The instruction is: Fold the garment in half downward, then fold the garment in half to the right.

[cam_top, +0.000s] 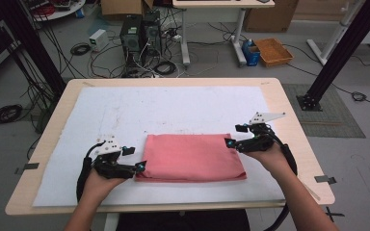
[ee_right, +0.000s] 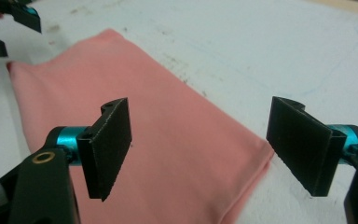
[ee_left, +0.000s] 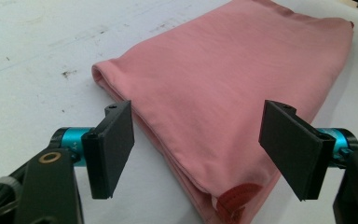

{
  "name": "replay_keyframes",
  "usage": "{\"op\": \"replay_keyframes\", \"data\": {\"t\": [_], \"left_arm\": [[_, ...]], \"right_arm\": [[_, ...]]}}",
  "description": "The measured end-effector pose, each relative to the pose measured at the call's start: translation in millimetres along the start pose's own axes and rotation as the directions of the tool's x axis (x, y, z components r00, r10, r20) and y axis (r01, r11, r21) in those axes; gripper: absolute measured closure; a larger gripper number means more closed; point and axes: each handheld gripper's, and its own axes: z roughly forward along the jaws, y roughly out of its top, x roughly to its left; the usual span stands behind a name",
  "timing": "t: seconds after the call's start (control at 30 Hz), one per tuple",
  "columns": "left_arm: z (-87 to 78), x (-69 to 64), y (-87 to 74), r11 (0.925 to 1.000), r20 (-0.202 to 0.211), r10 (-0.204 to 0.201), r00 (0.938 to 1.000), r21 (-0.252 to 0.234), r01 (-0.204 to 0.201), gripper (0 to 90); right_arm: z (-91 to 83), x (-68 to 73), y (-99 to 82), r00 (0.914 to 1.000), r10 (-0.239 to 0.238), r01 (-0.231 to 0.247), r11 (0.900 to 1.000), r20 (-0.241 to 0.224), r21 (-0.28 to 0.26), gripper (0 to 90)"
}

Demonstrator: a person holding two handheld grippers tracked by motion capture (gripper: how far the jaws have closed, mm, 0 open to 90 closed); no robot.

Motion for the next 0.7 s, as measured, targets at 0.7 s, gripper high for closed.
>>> {"op": "replay_keyframes", "data": {"t": [0.7], "left_arm": [[16.5,4.3,-18.9,0.9947,-0.079,-0.062,0.9949,0.077,0.068,27.3]], "right_arm": [[16.5,15.1,31.6,0.9976,-0.067,0.067,0.9978,-0.018,-0.002,21.7]]}}
